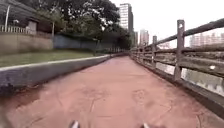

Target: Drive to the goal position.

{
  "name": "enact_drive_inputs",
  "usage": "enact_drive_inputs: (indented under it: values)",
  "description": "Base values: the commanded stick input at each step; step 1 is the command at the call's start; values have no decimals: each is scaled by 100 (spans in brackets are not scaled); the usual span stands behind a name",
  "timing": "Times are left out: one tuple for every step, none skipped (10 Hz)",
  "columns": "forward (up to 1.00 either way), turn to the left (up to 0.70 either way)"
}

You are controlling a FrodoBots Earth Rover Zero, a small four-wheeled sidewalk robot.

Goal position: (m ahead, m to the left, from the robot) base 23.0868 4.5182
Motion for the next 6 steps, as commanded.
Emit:
enact_drive_inputs:
  values:
    - [70,-35]
    - [70,-35]
    - [70,-35]
    - [70,-19]
    - [70,0]
    - [70,0]
